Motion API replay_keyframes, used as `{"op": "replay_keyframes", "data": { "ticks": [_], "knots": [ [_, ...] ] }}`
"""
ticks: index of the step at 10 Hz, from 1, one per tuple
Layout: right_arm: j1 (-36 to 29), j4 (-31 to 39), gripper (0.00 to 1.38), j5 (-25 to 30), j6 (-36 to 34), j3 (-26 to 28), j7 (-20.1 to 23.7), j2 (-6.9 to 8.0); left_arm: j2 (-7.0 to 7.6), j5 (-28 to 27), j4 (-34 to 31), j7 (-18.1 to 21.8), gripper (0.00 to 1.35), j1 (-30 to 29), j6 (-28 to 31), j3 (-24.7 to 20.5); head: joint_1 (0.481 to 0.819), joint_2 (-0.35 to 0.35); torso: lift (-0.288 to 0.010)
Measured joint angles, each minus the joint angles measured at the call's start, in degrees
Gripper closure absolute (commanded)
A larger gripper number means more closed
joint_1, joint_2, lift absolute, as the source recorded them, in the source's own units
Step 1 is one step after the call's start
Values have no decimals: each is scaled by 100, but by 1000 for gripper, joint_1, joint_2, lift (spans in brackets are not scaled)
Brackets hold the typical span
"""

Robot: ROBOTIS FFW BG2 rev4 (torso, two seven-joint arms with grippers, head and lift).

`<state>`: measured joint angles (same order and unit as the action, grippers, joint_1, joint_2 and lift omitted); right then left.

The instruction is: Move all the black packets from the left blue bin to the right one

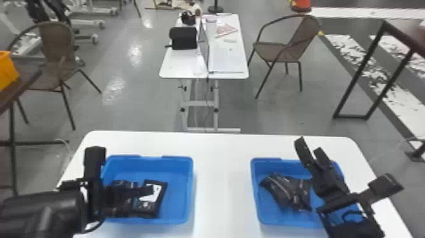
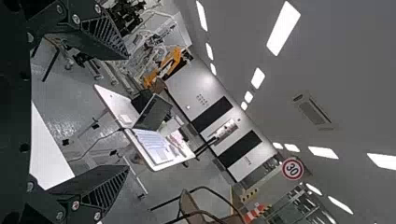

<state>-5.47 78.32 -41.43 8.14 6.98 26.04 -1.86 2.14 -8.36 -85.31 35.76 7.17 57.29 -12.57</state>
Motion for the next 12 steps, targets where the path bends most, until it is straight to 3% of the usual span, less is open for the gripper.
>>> {"op": "replay_keyframes", "data": {
  "ticks": [2, 4, 8, 10, 11, 12],
  "knots": [
    [-7, -12, 202, -14, -74, -11, 53, 2, 53, -9, 573, -2, 248, 359, 405, 152, 695, -22, 0],
    [-2, -45, 202, -55, -113, -16, 84, 2, 29, -284, 752, -41, 254, 548, 741, 236, 695, -19, 0],
    [15, -114, 202, -155, -237, -15, 197, 1, 3, -698, 1503, -70, 286, 999, 969, 249, 695, -5, 0],
    [48, -162, 202, -213, -289, -12, 264, -7, 32, -796, 2145, -72, 705, 1304, 828, 207, 695, 0, 0],
    [52, -174, 202, -237, -316, -12, 288, -7, 51, -812, 2475, -86, 713, 1422, 688, 176, 695, 2, 0],
    [55, -180, 202, -253, -342, -12, 311, -11, 65, -820, 2751, -102, 871, 1496, 478, 136, 695, 4, 0]
  ]
}}
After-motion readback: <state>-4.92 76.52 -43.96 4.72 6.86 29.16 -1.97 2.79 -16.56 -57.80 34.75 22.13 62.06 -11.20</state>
